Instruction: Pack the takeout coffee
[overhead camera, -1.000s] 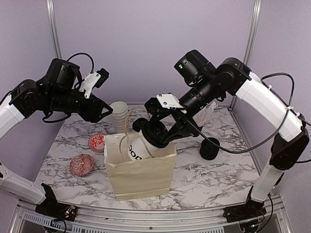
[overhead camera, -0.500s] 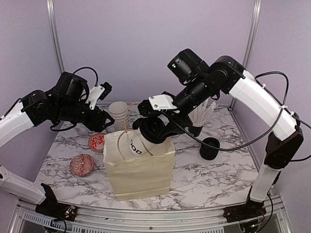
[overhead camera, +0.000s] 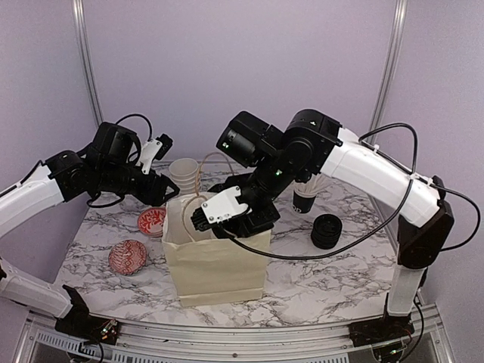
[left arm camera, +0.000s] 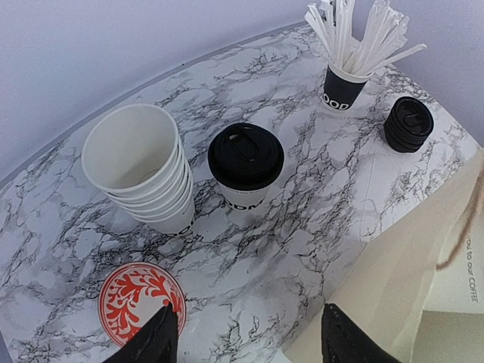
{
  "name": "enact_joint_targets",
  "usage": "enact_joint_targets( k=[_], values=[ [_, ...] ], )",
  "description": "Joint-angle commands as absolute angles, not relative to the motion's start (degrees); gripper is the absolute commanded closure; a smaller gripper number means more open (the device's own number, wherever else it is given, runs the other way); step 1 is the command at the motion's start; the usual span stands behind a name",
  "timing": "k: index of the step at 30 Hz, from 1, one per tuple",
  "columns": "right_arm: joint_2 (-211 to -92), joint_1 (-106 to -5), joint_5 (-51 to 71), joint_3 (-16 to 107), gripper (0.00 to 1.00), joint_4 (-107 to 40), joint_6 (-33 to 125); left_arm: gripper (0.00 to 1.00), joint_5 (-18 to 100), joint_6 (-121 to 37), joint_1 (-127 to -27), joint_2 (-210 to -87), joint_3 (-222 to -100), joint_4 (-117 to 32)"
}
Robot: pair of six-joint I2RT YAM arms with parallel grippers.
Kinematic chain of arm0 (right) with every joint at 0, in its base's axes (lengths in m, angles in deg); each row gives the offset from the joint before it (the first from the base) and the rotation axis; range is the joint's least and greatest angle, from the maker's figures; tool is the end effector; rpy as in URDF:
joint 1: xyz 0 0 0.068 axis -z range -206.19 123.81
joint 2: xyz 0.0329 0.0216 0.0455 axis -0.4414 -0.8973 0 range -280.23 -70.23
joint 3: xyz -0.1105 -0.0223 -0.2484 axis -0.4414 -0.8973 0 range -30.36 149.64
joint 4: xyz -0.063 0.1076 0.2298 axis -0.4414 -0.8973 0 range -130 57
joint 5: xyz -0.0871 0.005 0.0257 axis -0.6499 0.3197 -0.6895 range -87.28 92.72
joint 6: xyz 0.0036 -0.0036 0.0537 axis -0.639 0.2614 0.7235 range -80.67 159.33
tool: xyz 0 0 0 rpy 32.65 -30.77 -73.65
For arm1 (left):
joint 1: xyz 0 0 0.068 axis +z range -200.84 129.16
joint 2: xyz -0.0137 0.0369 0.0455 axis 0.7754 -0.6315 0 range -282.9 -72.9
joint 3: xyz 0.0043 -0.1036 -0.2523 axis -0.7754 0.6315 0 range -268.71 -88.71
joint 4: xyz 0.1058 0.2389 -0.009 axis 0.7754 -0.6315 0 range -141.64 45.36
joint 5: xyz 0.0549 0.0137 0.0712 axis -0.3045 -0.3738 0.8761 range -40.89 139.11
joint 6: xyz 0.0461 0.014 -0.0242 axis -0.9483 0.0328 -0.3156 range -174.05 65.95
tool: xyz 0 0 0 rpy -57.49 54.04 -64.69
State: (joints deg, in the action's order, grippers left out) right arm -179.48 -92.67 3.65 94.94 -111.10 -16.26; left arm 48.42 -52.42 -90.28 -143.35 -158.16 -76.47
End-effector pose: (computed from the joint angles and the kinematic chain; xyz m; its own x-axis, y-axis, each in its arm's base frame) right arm 0.1501 0.3461 0.3913 0.5596 -0.7812 -0.2767 -0.8107 -0.4466 -0.3786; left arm 0.2081 -0.1716 0.3586 -0.4368 0.3226 -0.8397 0.6309 0.7753 -0.0304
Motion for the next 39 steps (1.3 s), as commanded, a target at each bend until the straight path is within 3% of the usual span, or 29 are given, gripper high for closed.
enact_joint_targets(
  k=[1, 9, 21, 26, 31, 34, 39],
  values=[
    [-181.3, -91.0, -7.1, 97.7, 0.4, -109.9, -17.8, 0.35, 42.5, -53.6, -89.1, -142.5, -155.8, -72.8],
    [-181.3, -92.5, -5.3, 97.5, 0.4, -111.5, -16.2, 0.35, 35.4, -53.0, -89.1, -142.6, -153.0, -70.0],
    [-173.9, -100.7, -3.4, 87.9, 0.39, -111.7, -12.6, 0.35, 44.7, -53.6, -88.8, -145.4, -157.7, -69.8],
    [-173.1, -102.0, -4.3, 87.3, 0.39, -111.6, -12.0, 0.35, 45.4, -53.8, -88.6, -151.7, -166.7, -69.1],
    [-172.0, -102.0, -4.0, 86.5, 0.39, -111.6, -11.1, 0.35, 31.6, -60.9, -88.6, -153.6, -173.9, -67.7],
    [-170.8, -102.0, -3.8, 86.3, 0.39, -111.6, -11.4, 0.34, 15.7, -66.6, -88.7, -151.2, -171.7, -63.0],
    [-170.3, -101.9, -3.1, 85.9, 0.39, -111.6, -11.8, 0.32, 4.4, -67.9, -89.4, -155.7, -173.9, -60.6]
  ],
)
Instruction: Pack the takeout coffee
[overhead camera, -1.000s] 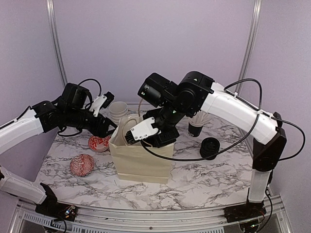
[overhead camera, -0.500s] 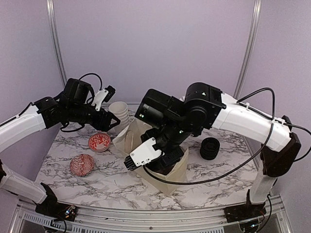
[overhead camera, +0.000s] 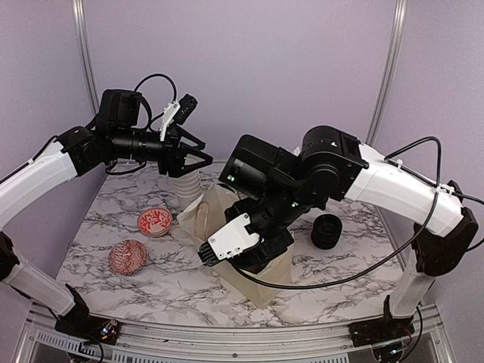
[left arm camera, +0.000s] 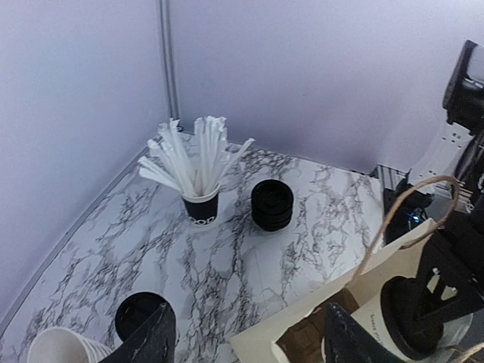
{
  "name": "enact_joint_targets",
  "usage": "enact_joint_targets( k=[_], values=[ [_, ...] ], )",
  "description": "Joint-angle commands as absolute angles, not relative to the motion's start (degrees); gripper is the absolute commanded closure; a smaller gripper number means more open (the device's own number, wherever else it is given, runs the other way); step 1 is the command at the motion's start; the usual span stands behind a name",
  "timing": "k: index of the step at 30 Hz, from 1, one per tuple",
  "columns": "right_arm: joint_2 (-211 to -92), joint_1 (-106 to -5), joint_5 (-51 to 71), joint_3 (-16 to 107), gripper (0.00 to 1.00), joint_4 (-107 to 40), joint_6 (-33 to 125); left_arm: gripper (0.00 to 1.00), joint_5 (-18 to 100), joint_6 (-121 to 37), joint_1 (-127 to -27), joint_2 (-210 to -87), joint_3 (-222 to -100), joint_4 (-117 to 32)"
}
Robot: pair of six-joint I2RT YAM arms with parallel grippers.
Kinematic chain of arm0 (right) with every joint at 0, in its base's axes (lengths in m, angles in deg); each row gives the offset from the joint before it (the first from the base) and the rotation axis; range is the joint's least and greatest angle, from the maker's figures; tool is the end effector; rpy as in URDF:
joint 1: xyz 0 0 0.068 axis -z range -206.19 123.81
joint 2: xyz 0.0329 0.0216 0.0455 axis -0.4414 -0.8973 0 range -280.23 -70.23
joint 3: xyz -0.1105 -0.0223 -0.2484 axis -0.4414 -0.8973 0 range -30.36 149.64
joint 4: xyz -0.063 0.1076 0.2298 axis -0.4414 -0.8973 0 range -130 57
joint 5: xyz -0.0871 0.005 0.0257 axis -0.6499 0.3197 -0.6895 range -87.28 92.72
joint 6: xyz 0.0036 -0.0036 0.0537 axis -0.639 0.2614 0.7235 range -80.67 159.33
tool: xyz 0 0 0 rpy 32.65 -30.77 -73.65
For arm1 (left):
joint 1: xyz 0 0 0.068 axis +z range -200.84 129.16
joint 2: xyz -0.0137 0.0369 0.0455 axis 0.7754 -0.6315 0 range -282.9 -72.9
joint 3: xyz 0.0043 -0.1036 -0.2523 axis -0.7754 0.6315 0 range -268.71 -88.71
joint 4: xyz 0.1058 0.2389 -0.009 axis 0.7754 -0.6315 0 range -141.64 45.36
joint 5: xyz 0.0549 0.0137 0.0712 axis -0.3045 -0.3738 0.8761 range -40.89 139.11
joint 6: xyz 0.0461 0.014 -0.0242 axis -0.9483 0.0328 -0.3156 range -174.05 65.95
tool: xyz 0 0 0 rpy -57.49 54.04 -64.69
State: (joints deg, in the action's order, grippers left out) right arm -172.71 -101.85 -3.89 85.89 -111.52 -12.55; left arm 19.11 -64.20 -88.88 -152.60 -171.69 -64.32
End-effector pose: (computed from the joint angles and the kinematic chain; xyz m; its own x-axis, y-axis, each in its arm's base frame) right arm 0.0901 0.3355 0.3889 0.6092 -0.7720 -0.1815 -0.7629 -0.5081 -0.3998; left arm 0.2368 -0.2078 0.4176 -0.0583 0.2394 -0.9692 0.9364 0.3497 0.0301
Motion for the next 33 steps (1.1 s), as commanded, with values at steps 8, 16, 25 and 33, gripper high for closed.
enact_joint_targets(
  k=[8, 16, 25, 33],
  values=[
    [-170.3, -102.0, -2.8, 85.5, 0.38, -111.7, -11.7, 0.36, -3.6, -68.5, -93.6, -162.0, -177.4, -60.6],
    [-170.4, -102.0, -2.4, 85.2, 0.38, -111.7, -11.7, 0.55, -5.7, -68.7, -98.5, -168.2, -183.1, -62.9],
    [-168.7, -101.9, -3.7, 82.8, 0.38, -111.6, -11.4, 1.0, 9.4, -66.3, -99.5, -165.5, -182.1, -64.8],
    [-168.1, -99.6, -4.9, 82.3, 0.39, -111.6, -11.0, 1.0, 34.6, -56.3, -102.2, -154.1, -172.7, -59.9]
  ],
)
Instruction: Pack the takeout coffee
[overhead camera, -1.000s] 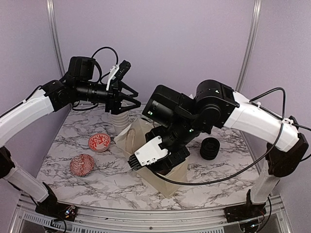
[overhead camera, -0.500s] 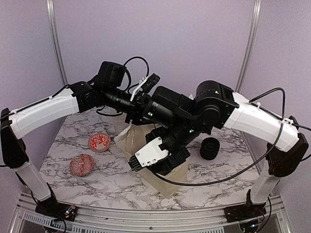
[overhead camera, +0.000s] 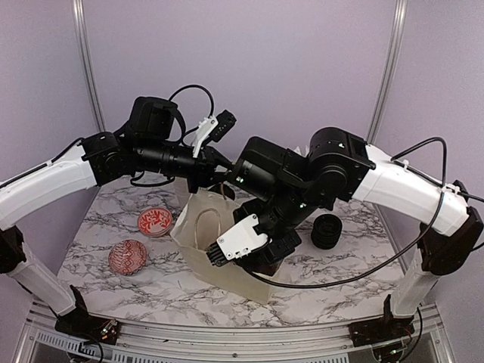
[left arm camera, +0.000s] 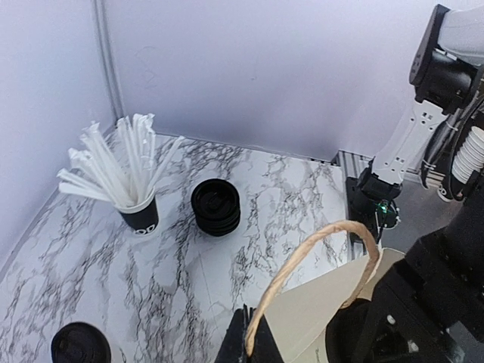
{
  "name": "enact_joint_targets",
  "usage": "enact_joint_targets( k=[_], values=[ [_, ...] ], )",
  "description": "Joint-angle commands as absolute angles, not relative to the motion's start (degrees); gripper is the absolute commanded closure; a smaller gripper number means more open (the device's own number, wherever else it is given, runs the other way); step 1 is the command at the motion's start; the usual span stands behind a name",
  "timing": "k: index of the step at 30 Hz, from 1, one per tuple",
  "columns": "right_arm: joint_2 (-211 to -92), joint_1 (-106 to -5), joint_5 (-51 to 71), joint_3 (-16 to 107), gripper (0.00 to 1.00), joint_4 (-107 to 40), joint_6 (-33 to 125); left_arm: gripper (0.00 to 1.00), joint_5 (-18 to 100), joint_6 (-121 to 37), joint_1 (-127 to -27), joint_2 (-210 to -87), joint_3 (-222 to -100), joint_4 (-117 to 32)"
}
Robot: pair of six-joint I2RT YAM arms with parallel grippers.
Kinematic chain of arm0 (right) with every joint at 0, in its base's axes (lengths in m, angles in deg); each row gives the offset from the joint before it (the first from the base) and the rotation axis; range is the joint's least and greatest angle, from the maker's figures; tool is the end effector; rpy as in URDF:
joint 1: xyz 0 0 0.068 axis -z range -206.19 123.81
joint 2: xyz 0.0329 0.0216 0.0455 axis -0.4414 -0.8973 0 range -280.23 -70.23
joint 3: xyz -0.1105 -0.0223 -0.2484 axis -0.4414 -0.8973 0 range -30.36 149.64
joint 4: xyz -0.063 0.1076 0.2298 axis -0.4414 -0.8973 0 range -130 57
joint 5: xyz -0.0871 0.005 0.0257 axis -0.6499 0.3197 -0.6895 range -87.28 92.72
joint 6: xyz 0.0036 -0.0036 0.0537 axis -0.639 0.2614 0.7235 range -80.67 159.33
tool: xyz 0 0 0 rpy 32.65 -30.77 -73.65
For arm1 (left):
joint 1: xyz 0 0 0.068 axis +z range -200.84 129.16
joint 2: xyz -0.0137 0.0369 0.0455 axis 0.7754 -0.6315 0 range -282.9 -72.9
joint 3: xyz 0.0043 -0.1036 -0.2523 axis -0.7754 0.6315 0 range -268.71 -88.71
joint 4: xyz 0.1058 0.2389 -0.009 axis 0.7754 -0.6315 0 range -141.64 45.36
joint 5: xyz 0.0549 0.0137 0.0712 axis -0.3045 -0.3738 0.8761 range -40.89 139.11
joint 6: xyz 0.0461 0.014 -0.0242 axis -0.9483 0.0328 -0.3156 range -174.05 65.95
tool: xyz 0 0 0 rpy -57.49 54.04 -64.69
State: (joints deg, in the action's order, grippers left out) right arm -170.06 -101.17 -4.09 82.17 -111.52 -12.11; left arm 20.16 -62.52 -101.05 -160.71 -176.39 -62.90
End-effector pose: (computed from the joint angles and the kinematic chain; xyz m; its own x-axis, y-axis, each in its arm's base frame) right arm 0.0911 0.3231 0.3862 0.5926 -0.7872 -0.1708 -0.7749 -0.4993 -0.3877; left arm 0.2139 -0.2836 0.4036 -0.0574 0.2703 -0.9611 0.9855 0.1691 -0.0113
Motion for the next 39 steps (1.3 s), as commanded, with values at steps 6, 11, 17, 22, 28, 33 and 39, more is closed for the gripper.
enact_joint_targets(
  k=[6, 11, 17, 22, 28, 33, 39],
  values=[
    [-168.0, -96.9, -4.5, 82.4, 0.39, -111.2, -11.0, 1.0, 42.2, -50.2, -104.5, -149.6, -167.1, -56.3],
    [-168.9, -96.6, -6.1, 81.4, 0.4, -110.5, -10.1, 1.0, 44.5, -48.5, -106.4, -148.5, -163.9, -53.3],
    [-169.0, -95.8, -9.4, 82.8, 0.4, -108.4, -9.9, 1.0, 50.5, -47.4, -108.8, -146.7, -162.0, -49.3],
    [-168.2, -95.6, -12.4, 84.1, 0.39, -107.3, -10.7, 1.0, 52.6, -45.9, -109.0, -143.5, -158.8, -43.0],
    [-168.7, -95.6, -7.9, 84.2, 0.38, -109.3, -10.2, 1.0, 49.5, -45.1, -109.0, -143.4, -156.7, -40.5],
    [-168.8, -95.6, -6.9, 81.6, 0.39, -109.6, -9.5, 1.0, 49.4, -45.1, -109.1, -143.1, -154.8, -40.5],
    [-167.4, -95.6, -4.1, 79.4, 0.39, -110.6, -8.1, 0.86, 44.7, -45.8, -109.1, -143.4, -155.1, -43.1]
  ],
)
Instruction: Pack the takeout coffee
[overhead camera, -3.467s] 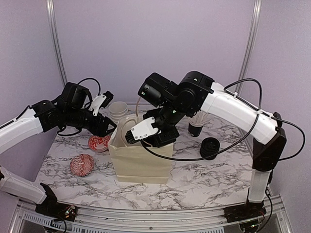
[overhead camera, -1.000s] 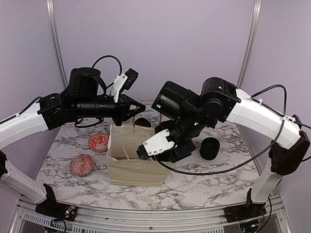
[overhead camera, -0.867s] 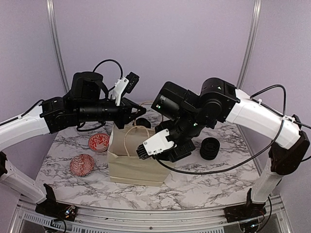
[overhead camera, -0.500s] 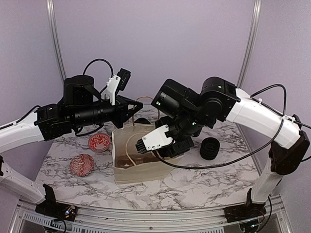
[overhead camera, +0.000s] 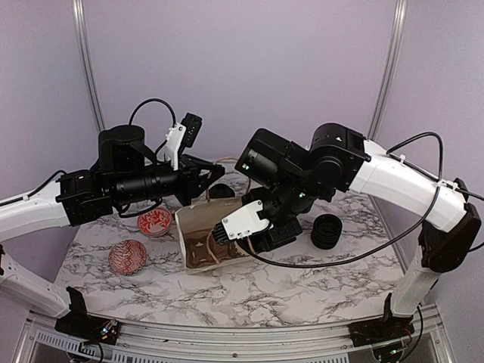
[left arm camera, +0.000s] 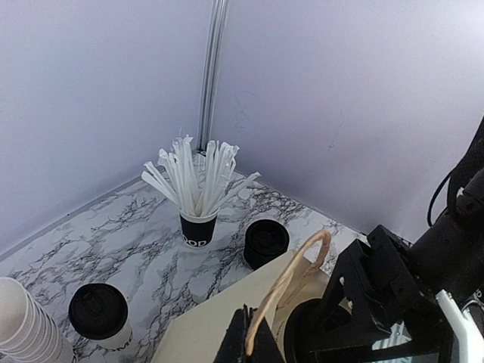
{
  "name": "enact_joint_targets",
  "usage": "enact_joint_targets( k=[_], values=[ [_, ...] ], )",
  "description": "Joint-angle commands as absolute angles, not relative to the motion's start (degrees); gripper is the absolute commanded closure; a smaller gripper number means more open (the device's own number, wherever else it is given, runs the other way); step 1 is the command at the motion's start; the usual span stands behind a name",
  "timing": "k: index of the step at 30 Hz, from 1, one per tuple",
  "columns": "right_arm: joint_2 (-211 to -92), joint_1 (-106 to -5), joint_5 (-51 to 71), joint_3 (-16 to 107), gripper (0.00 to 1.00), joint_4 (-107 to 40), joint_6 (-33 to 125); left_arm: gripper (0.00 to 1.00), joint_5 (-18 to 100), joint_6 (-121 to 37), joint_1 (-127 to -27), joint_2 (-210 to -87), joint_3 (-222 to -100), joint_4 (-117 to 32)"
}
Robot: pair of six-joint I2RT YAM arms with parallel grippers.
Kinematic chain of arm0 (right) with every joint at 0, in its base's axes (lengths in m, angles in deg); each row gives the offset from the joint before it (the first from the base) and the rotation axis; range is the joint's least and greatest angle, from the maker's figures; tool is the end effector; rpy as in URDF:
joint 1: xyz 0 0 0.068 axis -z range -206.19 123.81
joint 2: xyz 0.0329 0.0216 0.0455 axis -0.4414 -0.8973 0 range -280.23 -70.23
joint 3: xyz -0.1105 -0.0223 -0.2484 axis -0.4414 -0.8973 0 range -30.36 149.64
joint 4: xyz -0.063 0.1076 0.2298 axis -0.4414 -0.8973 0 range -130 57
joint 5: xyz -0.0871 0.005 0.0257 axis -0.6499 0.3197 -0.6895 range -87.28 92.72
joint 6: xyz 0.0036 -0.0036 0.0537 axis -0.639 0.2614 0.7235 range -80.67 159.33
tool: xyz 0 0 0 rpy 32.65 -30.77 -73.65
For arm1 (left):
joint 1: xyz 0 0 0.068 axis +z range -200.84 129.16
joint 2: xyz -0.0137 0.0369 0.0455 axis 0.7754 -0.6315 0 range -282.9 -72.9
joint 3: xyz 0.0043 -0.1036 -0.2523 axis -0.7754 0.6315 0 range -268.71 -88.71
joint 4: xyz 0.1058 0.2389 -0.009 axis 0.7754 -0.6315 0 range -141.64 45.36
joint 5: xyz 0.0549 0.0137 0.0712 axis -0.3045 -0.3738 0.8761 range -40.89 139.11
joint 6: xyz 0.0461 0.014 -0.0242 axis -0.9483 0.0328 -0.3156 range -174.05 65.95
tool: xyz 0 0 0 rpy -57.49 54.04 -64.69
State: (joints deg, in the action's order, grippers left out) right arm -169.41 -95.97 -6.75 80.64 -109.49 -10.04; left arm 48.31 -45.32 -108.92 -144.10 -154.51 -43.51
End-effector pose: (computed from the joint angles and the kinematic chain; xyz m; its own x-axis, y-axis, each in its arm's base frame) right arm 0.1218 0.3135 0.3843 0.4805 -0.8612 -0.1658 -0.8240 -0.3786 -0.4215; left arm 0.1550 -0.2495 0.3920 -0.1689 -0.0159 -0.9855 0.8402 0.5204 -0.1524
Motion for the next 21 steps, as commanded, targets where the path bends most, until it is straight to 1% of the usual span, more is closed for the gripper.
enact_joint_targets(
  k=[1, 3, 4, 9, 12, 17, 21],
  values=[
    [-167.1, -95.6, -3.4, 78.5, 0.39, -110.8, -7.9, 0.76, 43.9, -46.1, -109.1, -143.5, -156.0, -44.3],
    [-166.1, -95.8, -1.8, 76.4, 0.39, -111.6, -7.7, 0.63, 42.8, -47.6, -109.2, -142.9, -158.2, -48.7],
    [-165.4, -96.1, -1.7, 75.3, 0.39, -111.6, -7.5, 0.58, 43.0, -48.6, -109.2, -142.2, -159.0, -49.9],
    [-162.5, -97.0, -2.8, 71.0, 0.4, -111.4, -7.9, 0.43, 44.5, -54.7, -109.1, -138.5, -160.9, -53.6],
    [-161.2, -97.1, -6.2, 68.9, 0.41, -108.7, -9.1, 0.39, 50.2, -56.2, -107.8, -139.1, -160.1, -53.6],
    [-159.0, -97.1, -7.9, 65.5, 0.42, -101.4, -12.2, 0.39, 47.4, -53.7, -101.1, -142.9, -155.0, -48.9],
    [-156.5, -97.1, -6.2, 60.8, 0.42, -96.0, -13.4, 0.41, 50.6, -49.1, -98.1, -149.2, -154.2, -48.9]
  ],
)
